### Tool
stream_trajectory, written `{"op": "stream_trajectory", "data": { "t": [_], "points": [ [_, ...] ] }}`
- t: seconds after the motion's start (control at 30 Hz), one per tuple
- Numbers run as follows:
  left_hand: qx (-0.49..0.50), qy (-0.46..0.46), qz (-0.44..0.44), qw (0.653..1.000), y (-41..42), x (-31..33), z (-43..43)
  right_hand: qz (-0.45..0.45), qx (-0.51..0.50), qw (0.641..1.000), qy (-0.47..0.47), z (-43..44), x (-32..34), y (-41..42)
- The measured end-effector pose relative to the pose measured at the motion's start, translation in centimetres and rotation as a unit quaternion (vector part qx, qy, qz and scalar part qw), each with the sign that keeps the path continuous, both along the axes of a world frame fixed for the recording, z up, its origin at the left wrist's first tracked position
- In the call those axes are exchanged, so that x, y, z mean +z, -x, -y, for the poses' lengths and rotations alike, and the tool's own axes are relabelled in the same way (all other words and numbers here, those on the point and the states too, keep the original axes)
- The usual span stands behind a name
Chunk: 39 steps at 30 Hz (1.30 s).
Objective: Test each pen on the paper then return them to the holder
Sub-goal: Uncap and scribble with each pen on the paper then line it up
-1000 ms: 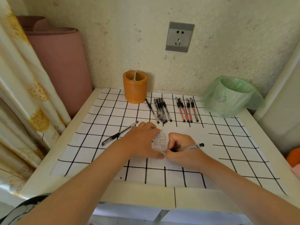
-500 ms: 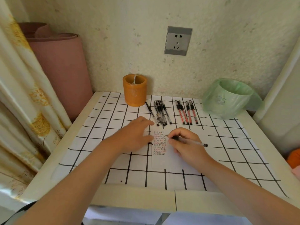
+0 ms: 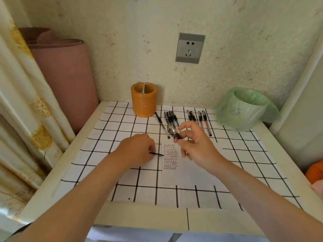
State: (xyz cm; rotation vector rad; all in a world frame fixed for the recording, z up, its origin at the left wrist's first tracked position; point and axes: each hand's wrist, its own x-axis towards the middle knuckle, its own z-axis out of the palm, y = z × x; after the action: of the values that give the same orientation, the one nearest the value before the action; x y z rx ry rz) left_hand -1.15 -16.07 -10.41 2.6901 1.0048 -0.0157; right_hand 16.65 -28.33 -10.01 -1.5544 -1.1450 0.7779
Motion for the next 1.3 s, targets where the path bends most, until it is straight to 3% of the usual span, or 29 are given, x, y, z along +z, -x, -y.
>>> {"op": "stream_trajectory", "data": {
  "t": [0.1,0.17,0.57,0.7,0.9,1.1,1.3],
  "points": [
    [0.010,0.019,0.017,1.000,0.1,0.1,-0.3,0.285,-0.002,0.957,0.048,0.0,-0.5,-0.4],
    [0.008,0.034,0.031,0.999,0.2,0.2,-0.5,0.376,0.002,0.925,0.061,0.3,-0.6,-0.4],
    [-0.014,0.075,0.073,0.994,-0.2,0.5,0.1,0.426,0.020,0.904,0.037,0.4,-0.6,-0.3],
    [-0.017,0.151,0.105,0.983,-0.4,0.7,0.7,0.424,0.046,0.904,0.041,0.5,-0.4,0.3],
    [-0.018,0.309,0.144,0.940,-0.8,1.6,2.2,0.595,0.038,0.803,0.019,0.4,0.0,1.2],
    [-0.002,0.361,0.143,0.921,-0.5,2.5,2.8,0.574,0.025,0.818,0.019,0.4,0.1,2.0],
    [0.006,0.353,0.143,0.925,0.2,3.1,2.1,0.558,0.040,0.829,0.009,0.0,0.5,2.7]
  ]
}}
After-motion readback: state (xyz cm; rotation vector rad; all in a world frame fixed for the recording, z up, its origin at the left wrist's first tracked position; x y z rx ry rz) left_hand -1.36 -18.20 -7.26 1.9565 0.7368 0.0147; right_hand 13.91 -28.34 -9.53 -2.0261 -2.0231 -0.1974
